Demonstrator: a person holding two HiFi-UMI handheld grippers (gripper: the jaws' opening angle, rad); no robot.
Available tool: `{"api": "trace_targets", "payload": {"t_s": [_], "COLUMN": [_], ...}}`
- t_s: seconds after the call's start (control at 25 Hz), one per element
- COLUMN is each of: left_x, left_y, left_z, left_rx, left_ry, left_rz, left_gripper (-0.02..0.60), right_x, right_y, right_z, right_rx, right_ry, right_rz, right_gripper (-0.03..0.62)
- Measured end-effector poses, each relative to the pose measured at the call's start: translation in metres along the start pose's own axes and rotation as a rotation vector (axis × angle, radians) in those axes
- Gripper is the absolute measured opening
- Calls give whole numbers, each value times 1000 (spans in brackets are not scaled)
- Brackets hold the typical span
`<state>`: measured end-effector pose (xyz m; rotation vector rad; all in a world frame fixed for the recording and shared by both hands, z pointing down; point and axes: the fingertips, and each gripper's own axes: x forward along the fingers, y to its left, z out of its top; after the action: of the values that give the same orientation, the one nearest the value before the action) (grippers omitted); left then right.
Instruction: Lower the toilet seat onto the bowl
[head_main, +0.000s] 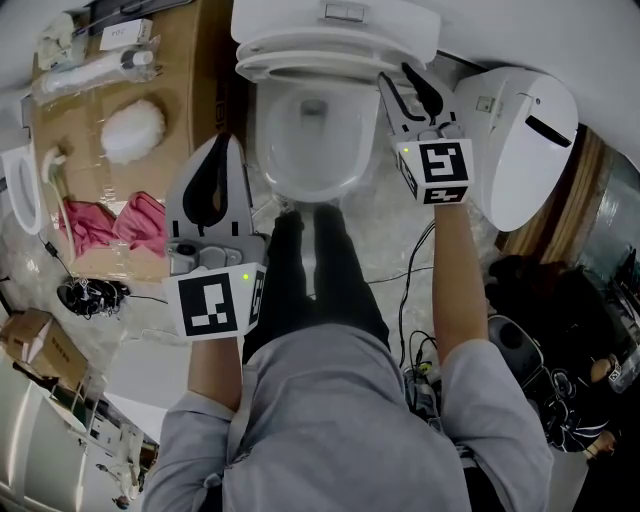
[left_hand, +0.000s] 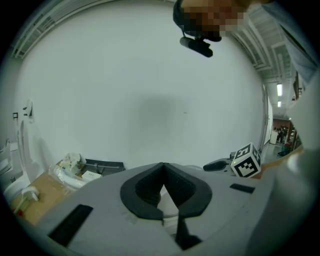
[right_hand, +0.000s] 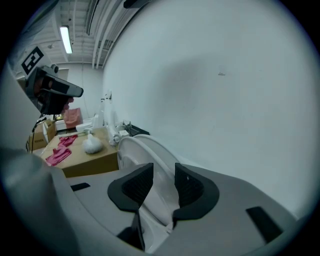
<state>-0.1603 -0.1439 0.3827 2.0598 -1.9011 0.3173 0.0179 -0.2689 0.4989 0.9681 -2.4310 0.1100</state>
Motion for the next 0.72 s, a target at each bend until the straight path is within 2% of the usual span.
{"api": "trace_targets", "payload": {"t_s": [0.72], "left_x": [-39], "left_y": [-19], "left_z": [-22], "left_rx": [5], "left_ry": [5], "left_rz": [-17], "left_gripper": [-2], "right_x": [-43], "right_y": [37], "right_z": [-22], "right_rx": [8], "right_ry": [-5], "right_rz": [11], "right_gripper": [103]}}
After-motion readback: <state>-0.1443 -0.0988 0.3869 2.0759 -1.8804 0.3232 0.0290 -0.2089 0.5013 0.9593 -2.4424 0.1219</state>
